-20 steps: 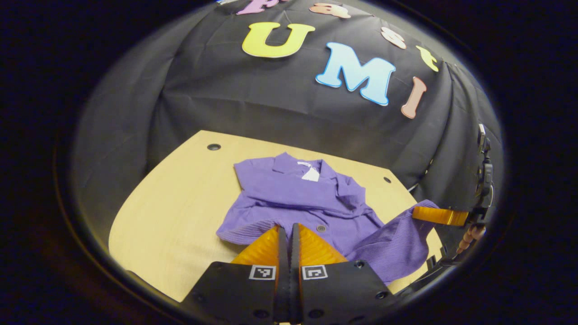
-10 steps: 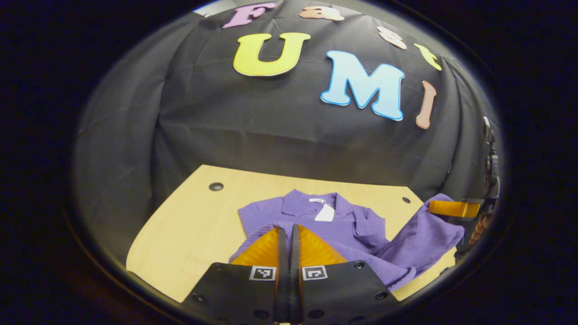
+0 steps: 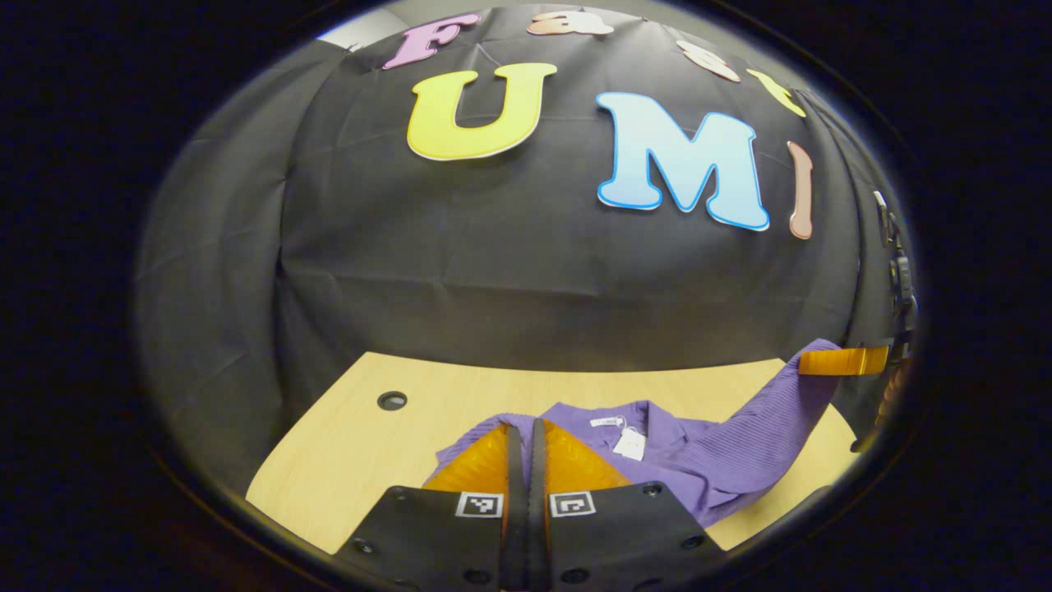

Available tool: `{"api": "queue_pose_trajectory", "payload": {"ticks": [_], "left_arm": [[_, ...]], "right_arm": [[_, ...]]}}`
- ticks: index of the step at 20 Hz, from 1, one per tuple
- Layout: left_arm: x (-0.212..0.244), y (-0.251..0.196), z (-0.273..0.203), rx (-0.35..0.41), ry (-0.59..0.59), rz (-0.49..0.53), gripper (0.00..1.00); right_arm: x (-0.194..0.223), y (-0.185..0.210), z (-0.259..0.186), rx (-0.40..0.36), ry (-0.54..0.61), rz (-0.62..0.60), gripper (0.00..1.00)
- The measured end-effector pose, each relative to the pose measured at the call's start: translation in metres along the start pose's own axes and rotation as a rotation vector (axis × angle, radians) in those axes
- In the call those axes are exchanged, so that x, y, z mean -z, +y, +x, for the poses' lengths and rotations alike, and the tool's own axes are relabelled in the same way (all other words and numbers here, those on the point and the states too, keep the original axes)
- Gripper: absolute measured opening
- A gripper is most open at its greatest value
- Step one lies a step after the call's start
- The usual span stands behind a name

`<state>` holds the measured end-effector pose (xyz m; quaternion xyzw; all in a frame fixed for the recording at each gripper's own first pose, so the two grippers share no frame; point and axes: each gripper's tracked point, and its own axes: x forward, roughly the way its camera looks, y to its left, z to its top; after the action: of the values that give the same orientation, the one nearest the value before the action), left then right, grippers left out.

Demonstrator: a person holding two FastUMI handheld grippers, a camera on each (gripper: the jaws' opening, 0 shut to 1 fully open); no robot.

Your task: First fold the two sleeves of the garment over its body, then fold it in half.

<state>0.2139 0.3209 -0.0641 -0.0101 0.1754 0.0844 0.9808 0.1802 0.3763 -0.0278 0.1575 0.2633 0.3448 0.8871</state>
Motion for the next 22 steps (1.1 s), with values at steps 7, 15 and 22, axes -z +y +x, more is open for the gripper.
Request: {"api": "queue_pose_trajectory", "payload": {"ticks": [7, 15, 22], "left_arm": [[-0.014, -0.004, 0.068, -0.024, -0.029, 0.045, 0.06], [0.01, 0.003, 0.1, -0.079, 0.003, 0.062, 0.1], [0.023, -0.007, 0.097, -0.076, 0.055, 0.04, 0.13]], "right_arm": [[-0.01, -0.026, 0.054, 0.042, -0.008, -0.009, 0.04], [0.017, -0.051, 0.083, 0.155, 0.061, -0.121, 0.05], [0.024, -0.038, 0.077, 0.153, 0.091, -0.224, 0.12]]}}
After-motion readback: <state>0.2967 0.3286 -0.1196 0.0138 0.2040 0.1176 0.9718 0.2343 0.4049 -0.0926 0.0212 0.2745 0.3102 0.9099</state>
